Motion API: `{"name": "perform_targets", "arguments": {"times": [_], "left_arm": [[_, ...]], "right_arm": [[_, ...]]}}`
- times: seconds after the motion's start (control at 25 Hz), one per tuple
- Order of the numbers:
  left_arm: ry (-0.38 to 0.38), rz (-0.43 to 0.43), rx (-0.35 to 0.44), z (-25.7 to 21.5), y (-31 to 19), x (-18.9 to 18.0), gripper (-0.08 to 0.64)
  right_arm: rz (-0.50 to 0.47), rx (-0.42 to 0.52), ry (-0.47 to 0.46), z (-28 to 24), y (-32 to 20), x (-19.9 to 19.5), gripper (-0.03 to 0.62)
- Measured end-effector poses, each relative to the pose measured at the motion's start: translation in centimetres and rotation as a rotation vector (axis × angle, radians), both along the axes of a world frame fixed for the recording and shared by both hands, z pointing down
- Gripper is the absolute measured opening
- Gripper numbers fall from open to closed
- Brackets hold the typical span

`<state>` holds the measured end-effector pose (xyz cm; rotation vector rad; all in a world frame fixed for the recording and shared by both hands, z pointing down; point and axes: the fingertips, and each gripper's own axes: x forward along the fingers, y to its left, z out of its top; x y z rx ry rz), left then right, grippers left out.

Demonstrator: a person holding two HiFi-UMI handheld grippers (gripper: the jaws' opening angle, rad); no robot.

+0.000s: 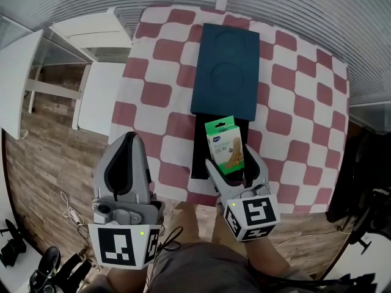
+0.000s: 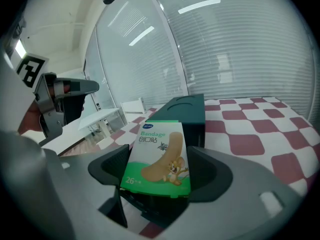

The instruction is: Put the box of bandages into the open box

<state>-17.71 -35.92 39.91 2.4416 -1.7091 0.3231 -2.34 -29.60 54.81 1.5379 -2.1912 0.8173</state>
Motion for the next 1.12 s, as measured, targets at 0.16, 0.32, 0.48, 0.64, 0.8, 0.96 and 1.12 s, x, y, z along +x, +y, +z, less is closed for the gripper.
{"name": "perform_targets", "arguments": {"times": [0.16,0.32,0.48,0.64,0.8,0.96,1.12], "left_arm": [[0.005,0.013,-0.009,0.4,-0.7,0.2,0.000],[0.009,0.022,-0.020,1.0,-1.1,0.4,0.000],[0.014,0.025,-0.023,1.3,-1.4,0.4,0.000],[0.016,0.026,-0.023,1.3,-1.5,0.4,0.000],[0.015,0.023,-0.018,1.0,-1.4,0.3,0.000],[0.020,0.025,-0.008,0.5,-1.3,0.6,0.000],[0.023,0.035,0.002,0.1,-1.0,1.3,0.000]], "right_arm": [[-0.029,-0.016,0.081,0.5,-0.1,-0.3,0.391],[-0.068,-0.014,0.135,0.8,0.0,-0.6,0.397],[-0.078,-0.022,0.126,0.9,0.1,-0.8,0.420],[-0.062,-0.017,0.113,0.8,0.0,-0.6,0.414],[-0.039,-0.003,0.101,0.4,0.0,-0.1,0.407],[-0.035,0.007,0.097,-0.1,0.2,0.3,0.377],[-0.016,0.039,0.101,-0.9,0.1,1.0,0.311]]}}
